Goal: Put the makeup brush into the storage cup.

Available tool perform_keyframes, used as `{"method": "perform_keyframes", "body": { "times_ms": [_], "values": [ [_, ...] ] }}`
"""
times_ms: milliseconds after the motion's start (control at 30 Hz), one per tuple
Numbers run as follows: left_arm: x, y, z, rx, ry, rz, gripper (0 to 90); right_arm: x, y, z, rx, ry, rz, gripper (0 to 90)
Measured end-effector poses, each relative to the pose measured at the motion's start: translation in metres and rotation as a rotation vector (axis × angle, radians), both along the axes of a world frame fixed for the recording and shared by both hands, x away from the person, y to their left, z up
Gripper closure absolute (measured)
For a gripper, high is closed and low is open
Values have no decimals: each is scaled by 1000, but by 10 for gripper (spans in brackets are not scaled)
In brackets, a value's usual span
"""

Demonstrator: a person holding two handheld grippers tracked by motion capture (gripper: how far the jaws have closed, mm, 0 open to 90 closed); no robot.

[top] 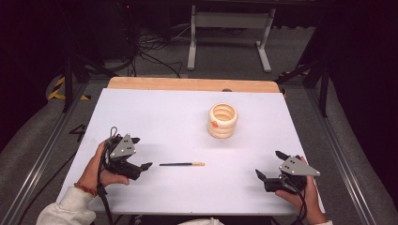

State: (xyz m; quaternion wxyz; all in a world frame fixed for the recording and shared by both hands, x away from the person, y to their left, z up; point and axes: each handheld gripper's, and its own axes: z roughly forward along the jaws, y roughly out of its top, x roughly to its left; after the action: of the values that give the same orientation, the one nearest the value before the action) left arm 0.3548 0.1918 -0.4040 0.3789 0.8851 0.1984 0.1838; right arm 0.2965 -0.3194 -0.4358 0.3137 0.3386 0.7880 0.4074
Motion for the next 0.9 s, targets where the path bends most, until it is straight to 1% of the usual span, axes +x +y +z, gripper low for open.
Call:
{"method": "perform_keyframes", "body": {
  "times_ms": [67,200,533,600,700,833,900],
  "values": [
    [0,-2,0,-11,-3,1,86,0,0,0,-2,0,2,52],
    [1,-8,2,-2,-6,-13,86,0,1,0,-3,5,3,52],
    [4,-23,2,39,4,-58,86,0,1,0,-4,6,8,54],
    [5,-25,2,38,6,-64,86,0,1,0,-3,7,9,53],
    [7,-29,1,24,11,-66,87,0,0,0,2,9,9,52],
    [9,-36,0,36,12,-89,87,0,0,0,1,6,10,51],
    [9,-39,0,41,16,-93,87,0,0,1,2,4,9,50]
  ]
}}
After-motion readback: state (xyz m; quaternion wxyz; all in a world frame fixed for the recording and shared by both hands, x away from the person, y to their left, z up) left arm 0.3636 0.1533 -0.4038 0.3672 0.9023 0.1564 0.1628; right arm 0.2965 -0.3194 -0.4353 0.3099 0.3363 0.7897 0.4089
